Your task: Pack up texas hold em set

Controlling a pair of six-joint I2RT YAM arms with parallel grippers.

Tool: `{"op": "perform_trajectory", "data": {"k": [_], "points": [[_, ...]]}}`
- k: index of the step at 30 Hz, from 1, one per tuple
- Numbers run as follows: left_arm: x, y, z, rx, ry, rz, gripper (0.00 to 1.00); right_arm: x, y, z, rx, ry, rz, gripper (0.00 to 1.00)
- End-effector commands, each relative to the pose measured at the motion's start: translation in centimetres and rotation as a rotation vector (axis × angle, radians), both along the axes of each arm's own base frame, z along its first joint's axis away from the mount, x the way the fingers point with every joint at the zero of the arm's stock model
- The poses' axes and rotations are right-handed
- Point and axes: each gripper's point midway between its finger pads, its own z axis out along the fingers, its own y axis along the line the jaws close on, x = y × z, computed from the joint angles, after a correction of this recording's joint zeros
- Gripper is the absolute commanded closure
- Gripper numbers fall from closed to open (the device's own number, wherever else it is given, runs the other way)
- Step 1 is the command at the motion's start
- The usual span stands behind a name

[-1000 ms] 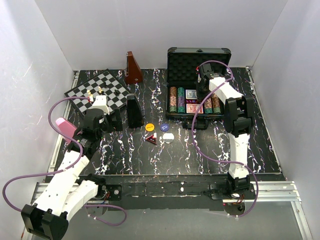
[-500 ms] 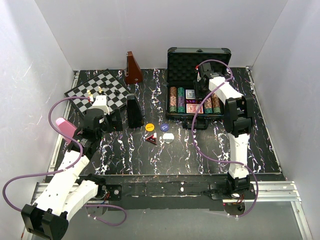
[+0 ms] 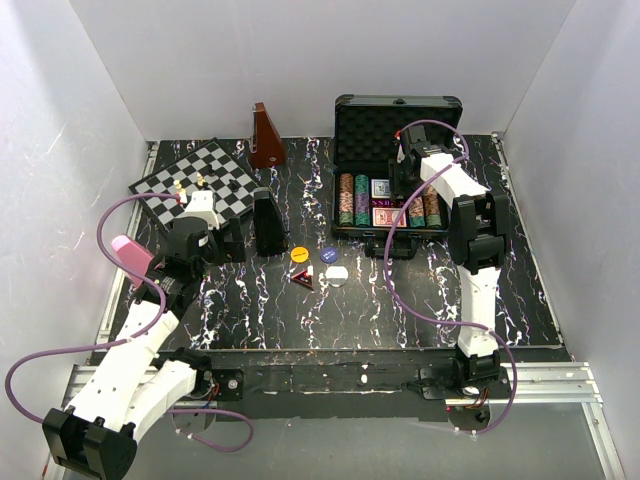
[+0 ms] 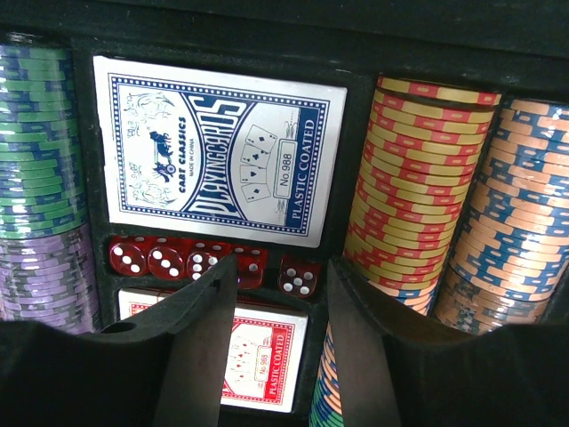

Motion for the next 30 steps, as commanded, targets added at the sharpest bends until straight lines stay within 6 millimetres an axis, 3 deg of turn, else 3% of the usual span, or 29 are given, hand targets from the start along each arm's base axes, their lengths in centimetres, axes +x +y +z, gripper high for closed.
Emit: {"op": "perform_trajectory", "data": {"k": [1, 22, 30], "points": [[0.1, 0.0, 1.4, -0.004, -0.033, -0.005, 0.02, 0.1, -0.2, 1.3, 0.008, -0.020, -0.008, 0.48], [0.1, 0.0, 1.5, -0.006, -0.038, -0.005, 0.02, -1.9, 1.1, -0.6, 0.030, 0.076, 0.008, 0.49], [0.1, -0.1, 1.5, -0.008, -0.039, -0.006, 0.02, -3.0, 2.5, 0.4, 0.096, 0.085, 0.009, 0.51]]}}
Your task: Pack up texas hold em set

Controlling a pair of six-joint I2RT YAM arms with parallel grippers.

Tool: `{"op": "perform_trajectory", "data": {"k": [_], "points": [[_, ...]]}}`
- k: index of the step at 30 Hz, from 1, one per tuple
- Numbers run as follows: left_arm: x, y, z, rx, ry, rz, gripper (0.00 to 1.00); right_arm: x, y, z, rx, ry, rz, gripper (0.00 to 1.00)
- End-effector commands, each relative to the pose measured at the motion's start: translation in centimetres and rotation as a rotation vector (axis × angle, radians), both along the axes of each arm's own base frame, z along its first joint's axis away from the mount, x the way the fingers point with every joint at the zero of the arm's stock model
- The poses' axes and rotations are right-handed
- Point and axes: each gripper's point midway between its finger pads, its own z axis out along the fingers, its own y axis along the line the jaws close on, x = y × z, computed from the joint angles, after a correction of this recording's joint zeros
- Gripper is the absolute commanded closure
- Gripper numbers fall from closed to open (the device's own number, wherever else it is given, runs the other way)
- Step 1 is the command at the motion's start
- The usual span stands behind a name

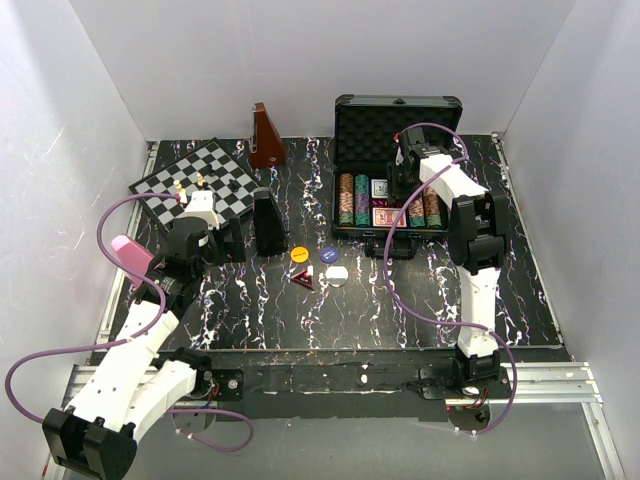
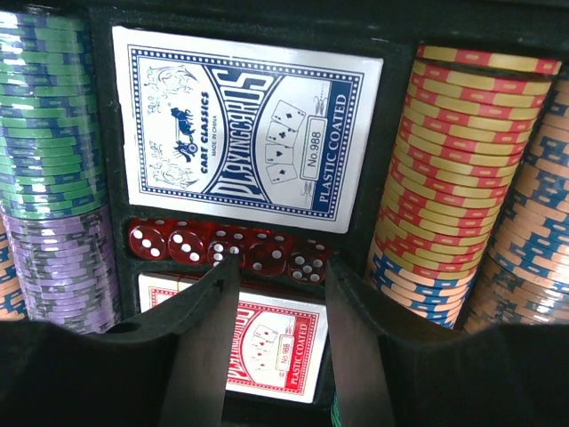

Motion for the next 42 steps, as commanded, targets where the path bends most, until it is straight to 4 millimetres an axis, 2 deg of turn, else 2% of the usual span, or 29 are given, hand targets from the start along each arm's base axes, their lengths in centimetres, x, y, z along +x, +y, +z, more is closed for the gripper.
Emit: {"op": "perform_trajectory", "data": {"k": [1, 9, 11, 13, 18, 27, 34, 36, 37, 42], "points": [[0.2, -0.1, 1.5, -0.008, -0.036, -0.007, 0.02, -2.0, 1.2, 0.9, 0.050, 0.049, -0.004, 0.51], [0.1, -0.1, 1.6, -0.012, -0.041, -0.008, 0.02, -1.8, 1.3, 1.3, 0.039, 0.030, -0.002, 0.50], [0.1, -0.1, 1.6, -0.011, -0.040, -0.008, 0.02, -1.3, 0.1, 1.5, -0.022, 0.008, -0.035, 0.48], [0.1, -0.1, 1.6, -0.010, -0.041, -0.009, 0.02, -1.1, 0.0, 2.0, -0.028, -0.012, -0.042, 0.43], [0.1, -0.2, 1.7, -0.013, -0.044, -0.011, 0.02, -0.6, 0.2, 4.6, -0.014, -0.075, -0.012, 0.32], [-0.1, -0.3, 1.8, -0.017, -0.048, -0.022, 0.02, -0.5, 0.1, 10.3, -0.013, -0.196, 0.025, 0.27], [-0.1, -0.3, 2.2, -0.016, -0.070, -0.031, 0.02, -3.3, 1.0, 15.4, -0.035, -0.305, 0.050, 0.27], [0.0, -0.3, 2.5, -0.011, -0.088, -0.034, 0.02, -4.9, 1.6, 16.1, -0.041, -0.317, 0.065, 0.27], [0.2, -0.4, 2.6, -0.010, -0.094, -0.038, 0.02, -5.8, 2.4, 17.0, -0.034, -0.337, 0.083, 0.27], [1.7, -1.4, 4.6, -0.010, -0.126, -0.077, 0.02, -10.2, 5.4, 17.9, -0.001, -0.354, 0.145, 0.30]]}}
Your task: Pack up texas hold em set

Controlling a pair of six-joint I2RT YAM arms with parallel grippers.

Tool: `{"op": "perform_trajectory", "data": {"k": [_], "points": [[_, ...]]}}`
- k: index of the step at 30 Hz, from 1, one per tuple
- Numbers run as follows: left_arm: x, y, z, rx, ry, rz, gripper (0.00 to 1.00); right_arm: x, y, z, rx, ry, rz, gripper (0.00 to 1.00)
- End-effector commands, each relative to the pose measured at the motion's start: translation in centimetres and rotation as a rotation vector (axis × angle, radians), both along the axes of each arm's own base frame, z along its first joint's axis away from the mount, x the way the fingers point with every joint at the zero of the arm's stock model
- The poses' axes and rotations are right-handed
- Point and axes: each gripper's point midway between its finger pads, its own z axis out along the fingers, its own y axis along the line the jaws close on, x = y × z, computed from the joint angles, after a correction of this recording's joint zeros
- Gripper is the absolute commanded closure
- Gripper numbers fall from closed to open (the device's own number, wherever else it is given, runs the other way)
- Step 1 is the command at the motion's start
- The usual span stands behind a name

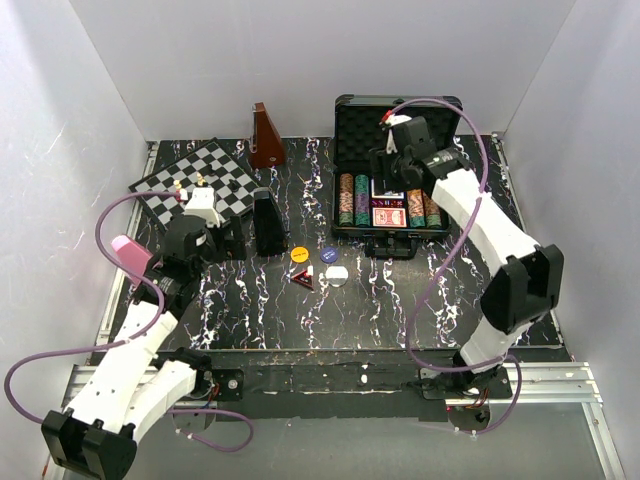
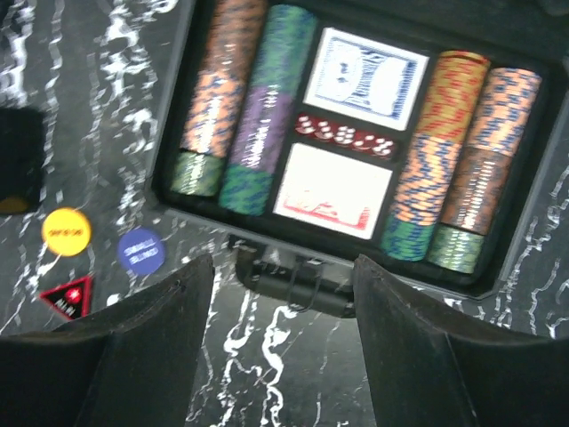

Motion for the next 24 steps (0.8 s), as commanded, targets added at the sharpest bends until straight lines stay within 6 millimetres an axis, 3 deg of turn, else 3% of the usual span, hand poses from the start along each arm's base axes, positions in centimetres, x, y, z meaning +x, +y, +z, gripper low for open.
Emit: {"op": "perform_trajectory", "data": {"k": [1, 4, 7, 10, 14, 18, 24], "points": [[2.0, -1.0, 4.1, -0.002, -0.100, -0.041, 0.02, -3.3, 2.4, 1.0, 0.010, -0.027, 0.045, 0.30], [3.5, -1.2, 6.2, 0.002, -0.144, -0.032, 0.02, -6.4, 5.2, 0.2, 0.054, 0.011, 0.099, 0.31], [4.7, -1.5, 6.5, -0.008, -0.164, -0.026, 0.02, -9.6, 8.6, -1.6, 0.095, 0.054, 0.150, 0.31], [4.9, -1.3, 4.8, 0.009, -0.137, -0.015, 0.02, -12.3, 11.3, -4.1, 0.107, 0.114, 0.168, 0.31], [4.1, -0.5, 3.1, 0.051, -0.093, -0.002, 0.02, -15.4, 13.5, -8.9, 0.061, 0.236, 0.168, 0.29], [4.0, -0.9, 3.3, 0.032, -0.101, -0.015, 0.02, -16.6, 15.4, -12.1, 0.019, 0.290, 0.188, 0.27], [4.2, -1.0, 2.8, 0.034, -0.083, -0.019, 0.02, -16.0, 15.1, -14.7, -0.050, 0.314, 0.145, 0.19]]}}
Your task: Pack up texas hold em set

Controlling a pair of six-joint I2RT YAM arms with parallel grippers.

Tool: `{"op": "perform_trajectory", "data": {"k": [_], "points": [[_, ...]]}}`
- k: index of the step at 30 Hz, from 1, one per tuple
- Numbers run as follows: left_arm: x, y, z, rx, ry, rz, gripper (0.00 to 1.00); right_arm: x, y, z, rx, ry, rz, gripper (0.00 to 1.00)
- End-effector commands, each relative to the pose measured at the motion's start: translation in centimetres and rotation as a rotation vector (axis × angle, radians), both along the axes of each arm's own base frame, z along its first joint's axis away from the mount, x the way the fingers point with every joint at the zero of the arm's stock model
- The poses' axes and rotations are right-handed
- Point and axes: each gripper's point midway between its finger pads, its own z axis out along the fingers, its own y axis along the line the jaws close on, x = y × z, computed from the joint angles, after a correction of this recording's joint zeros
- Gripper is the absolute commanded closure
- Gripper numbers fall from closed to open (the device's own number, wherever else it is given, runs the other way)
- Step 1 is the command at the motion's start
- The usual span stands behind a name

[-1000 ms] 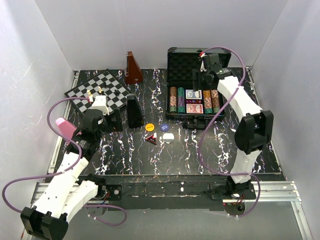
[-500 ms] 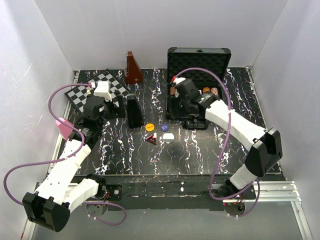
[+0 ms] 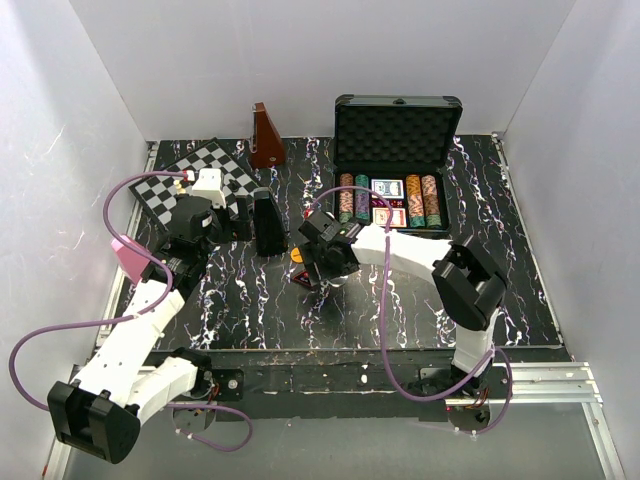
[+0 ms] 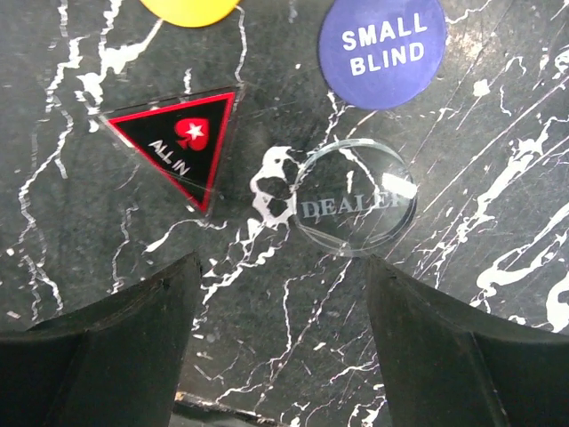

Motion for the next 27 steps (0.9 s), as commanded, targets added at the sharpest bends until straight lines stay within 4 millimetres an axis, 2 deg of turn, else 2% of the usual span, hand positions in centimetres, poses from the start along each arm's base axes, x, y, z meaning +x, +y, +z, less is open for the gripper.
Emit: {"op": "perform_trajectory", "data": {"k": [1, 12, 27], "points": [[0.0, 0.0, 0.5, 0.003, -0.018, -0.002, 0.02, 1.6, 0.3, 0.4, 0.009, -0.048, -0.062, 0.18], [0.0, 0.0, 0.6, 0.000, -0.020, -0.001, 0.02, 2.2, -0.5, -2.1, -0.024, -0.013, -0.106, 0.20], [0.0, -0.1, 0.6, -0.005, -0.019, -0.006, 0.02, 2.9, -1.9, -3.1, -0.038, -0.003, -0.151, 0.19]]}}
